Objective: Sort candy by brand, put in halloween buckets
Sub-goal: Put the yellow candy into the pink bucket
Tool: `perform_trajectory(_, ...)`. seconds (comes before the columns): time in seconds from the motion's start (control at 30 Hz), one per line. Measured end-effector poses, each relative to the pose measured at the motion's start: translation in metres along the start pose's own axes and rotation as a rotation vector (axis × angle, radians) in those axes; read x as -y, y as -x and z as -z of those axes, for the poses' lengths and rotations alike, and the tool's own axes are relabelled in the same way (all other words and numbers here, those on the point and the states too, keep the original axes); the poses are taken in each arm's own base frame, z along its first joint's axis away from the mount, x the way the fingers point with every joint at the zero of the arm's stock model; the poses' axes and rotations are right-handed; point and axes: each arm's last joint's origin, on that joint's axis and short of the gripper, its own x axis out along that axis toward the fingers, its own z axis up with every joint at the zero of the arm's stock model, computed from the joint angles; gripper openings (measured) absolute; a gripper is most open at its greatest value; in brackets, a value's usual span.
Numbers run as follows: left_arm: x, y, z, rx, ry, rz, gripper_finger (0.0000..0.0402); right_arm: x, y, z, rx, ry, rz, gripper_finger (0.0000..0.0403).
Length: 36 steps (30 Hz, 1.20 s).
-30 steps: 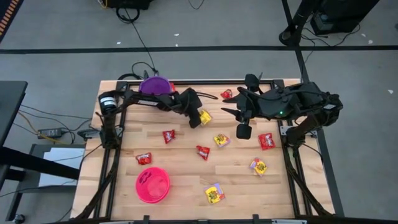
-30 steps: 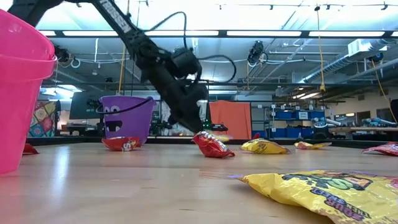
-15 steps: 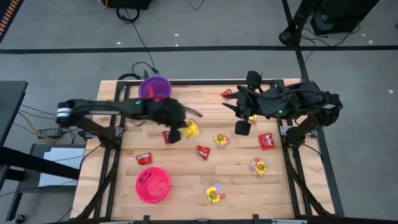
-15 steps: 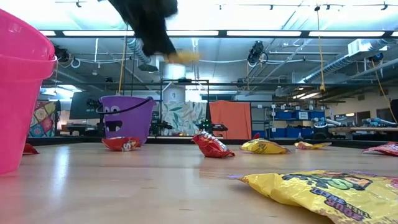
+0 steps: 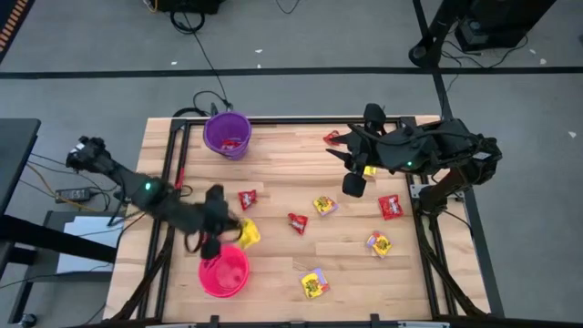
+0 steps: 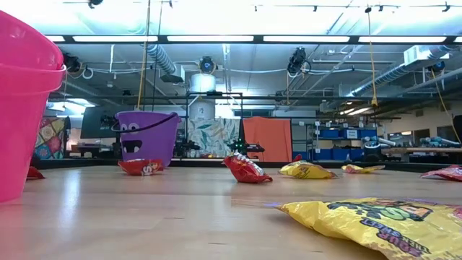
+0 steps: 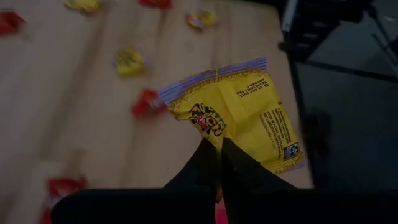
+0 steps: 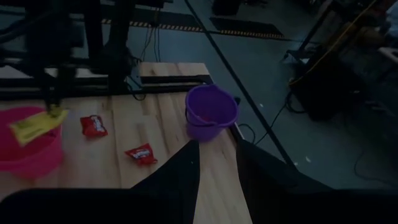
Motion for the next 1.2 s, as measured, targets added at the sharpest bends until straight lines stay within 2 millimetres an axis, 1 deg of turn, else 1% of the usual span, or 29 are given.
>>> perform_trajectory(0.1,0.013,-0.005,0.024,-0.060,0.031,0.009,0.0010,0.000,0.000,0.001,-0.007,-0.016,0.001,0.0118)
perform_trajectory(0.27,0.025,-0.009,0.060,-0.130,0.114,0.011,0.0010,0.000,0.000,0.001,-0.007,-0.043,0.000,0.0118)
perform_trajectory(0.37,0.029,-0.008,0.075,-0.156,0.166,0.016,0.0011,-0.001,0.000,0.001,-0.007,-0.054,-0.001,0.0118)
perform_trajectory(0.47,0.036,-0.003,0.086,-0.177,0.206,0.047,0.0011,-0.002,0.001,0.001,-0.006,-0.064,-0.005,0.0118)
perform_trajectory(0.6,0.043,0.004,0.095,-0.203,0.229,0.085,0.0011,-0.005,-0.002,0.003,-0.013,-0.062,-0.004,0.0118)
perform_trajectory(0.77,0.048,0.009,0.100,-0.228,0.239,0.113,0.0016,-0.011,-0.011,0.007,-0.036,-0.047,0.001,0.0118)
perform_trajectory(0.9,0.048,0.009,0.101,-0.215,0.240,0.106,0.0039,-0.013,-0.016,0.010,-0.052,-0.036,0.006,0.0118)
perform_trajectory(1.07,0.046,0.009,0.101,-0.214,0.230,0.087,0.0076,-0.012,-0.015,0.010,-0.048,-0.034,0.025,0.0118)
perform_trajectory(1.2,0.045,0.009,0.102,-0.220,0.223,0.075,0.0097,-0.011,-0.014,0.010,-0.045,-0.035,0.027,0.0118)
